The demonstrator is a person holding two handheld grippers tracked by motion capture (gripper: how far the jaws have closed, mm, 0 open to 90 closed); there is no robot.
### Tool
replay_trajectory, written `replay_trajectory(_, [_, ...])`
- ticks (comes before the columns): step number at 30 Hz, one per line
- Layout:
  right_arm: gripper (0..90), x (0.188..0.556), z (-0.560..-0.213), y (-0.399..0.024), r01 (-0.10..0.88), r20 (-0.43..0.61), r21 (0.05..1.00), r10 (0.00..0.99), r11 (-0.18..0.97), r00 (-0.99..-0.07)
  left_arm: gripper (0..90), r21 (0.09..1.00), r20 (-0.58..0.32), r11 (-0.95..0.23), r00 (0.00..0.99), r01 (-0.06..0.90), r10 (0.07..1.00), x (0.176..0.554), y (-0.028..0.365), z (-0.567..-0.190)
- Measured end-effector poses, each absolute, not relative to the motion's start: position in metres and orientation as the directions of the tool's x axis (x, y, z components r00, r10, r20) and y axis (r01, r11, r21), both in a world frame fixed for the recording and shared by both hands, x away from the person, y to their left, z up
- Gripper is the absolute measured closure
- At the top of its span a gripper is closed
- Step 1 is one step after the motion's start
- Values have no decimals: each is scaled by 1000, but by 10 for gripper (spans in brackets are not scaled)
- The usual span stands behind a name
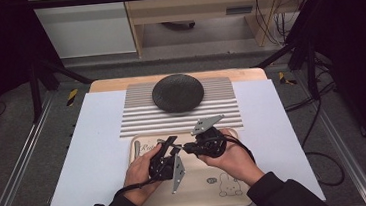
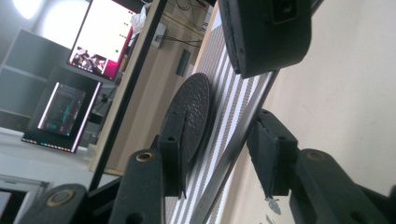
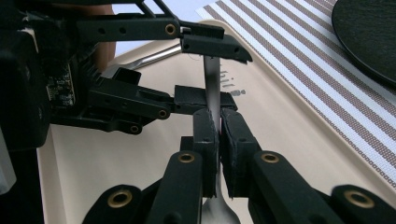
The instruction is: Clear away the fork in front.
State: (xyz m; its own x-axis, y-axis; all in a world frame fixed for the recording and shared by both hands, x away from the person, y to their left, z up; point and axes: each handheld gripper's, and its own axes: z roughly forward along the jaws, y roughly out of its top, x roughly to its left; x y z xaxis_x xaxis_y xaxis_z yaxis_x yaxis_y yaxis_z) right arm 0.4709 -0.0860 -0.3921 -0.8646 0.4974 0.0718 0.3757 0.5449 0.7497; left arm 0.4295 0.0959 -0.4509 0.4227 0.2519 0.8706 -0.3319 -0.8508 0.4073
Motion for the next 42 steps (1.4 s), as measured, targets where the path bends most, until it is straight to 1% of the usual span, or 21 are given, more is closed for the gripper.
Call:
replay_trajectory(3, [854,470,-392,-86,374,69,748,496,548,-866,629,373,888,-860,402,-347,223,428,94,-454])
replay_trajectory(6, [854,470,-393,-85,373,64,746,498,551,-865,662,360,894,-863,394,-355,211,428,93,-455])
replay_trajectory(11, [853,470,-393,-85,366,58,746,493,556,-868,693,341,903,-867,383,-365,194,427,93,-455])
replay_trajectory(16, [853,469,-394,-88,378,67,746,503,548,-862,760,312,911,-869,380,-385,160,424,90,-458])
replay_trajectory(18, [853,469,-394,-88,379,71,746,500,548,-863,773,303,915,-869,375,-391,150,423,89,-459])
replay_trajectory(22, [853,469,-393,-87,374,73,747,491,550,-868,827,281,922,-875,363,-393,133,422,88,-459])
replay_trajectory(23, [852,470,-393,-87,377,77,746,491,549,-868,832,262,927,-883,355,-389,118,421,89,-459])
replay_trajectory(29, [850,472,-394,-86,396,105,736,486,549,-868,869,207,933,-898,356,-388,61,419,88,-462])
replay_trajectory(32, [794,474,-392,-88,406,126,748,488,525,-864,871,190,933,-899,357,-395,41,417,88,-464])
replay_trajectory(36, [689,476,-382,-94,401,134,787,504,469,-853,871,185,932,-898,361,-399,32,416,88,-465])
replay_trajectory(42, [612,484,-378,-117,406,129,822,564,399,-815,871,178,929,-898,370,-403,18,415,90,-466])
